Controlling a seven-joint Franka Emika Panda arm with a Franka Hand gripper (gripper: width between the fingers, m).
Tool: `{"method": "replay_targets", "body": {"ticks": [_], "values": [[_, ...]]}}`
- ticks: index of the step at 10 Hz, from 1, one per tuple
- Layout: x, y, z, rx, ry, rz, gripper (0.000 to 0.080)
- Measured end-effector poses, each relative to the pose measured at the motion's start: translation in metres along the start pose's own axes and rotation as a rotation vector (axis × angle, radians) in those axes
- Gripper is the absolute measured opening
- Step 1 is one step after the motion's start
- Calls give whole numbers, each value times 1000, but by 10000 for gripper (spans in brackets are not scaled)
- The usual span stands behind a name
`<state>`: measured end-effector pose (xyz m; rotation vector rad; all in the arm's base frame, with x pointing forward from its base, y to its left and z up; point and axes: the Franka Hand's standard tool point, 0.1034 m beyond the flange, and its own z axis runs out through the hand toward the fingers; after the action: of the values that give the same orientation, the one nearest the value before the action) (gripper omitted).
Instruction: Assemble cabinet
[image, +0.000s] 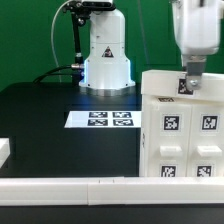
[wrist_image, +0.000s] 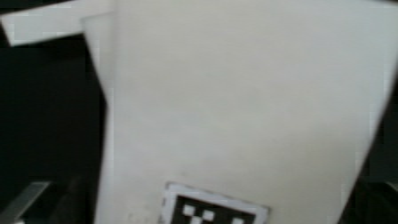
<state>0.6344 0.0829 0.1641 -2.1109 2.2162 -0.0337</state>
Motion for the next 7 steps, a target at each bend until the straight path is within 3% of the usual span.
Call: {"method": "replay_targets", "body": {"ticks": [1, 3, 5, 7], "values": [[-4, -3, -10, 19, -8, -163, 781], [-11, -7, -25, 45, -15, -451, 794], [-9, -6, -23, 43, -10, -602, 798], [-4, -9, -19, 45, 4, -963, 797]]}}
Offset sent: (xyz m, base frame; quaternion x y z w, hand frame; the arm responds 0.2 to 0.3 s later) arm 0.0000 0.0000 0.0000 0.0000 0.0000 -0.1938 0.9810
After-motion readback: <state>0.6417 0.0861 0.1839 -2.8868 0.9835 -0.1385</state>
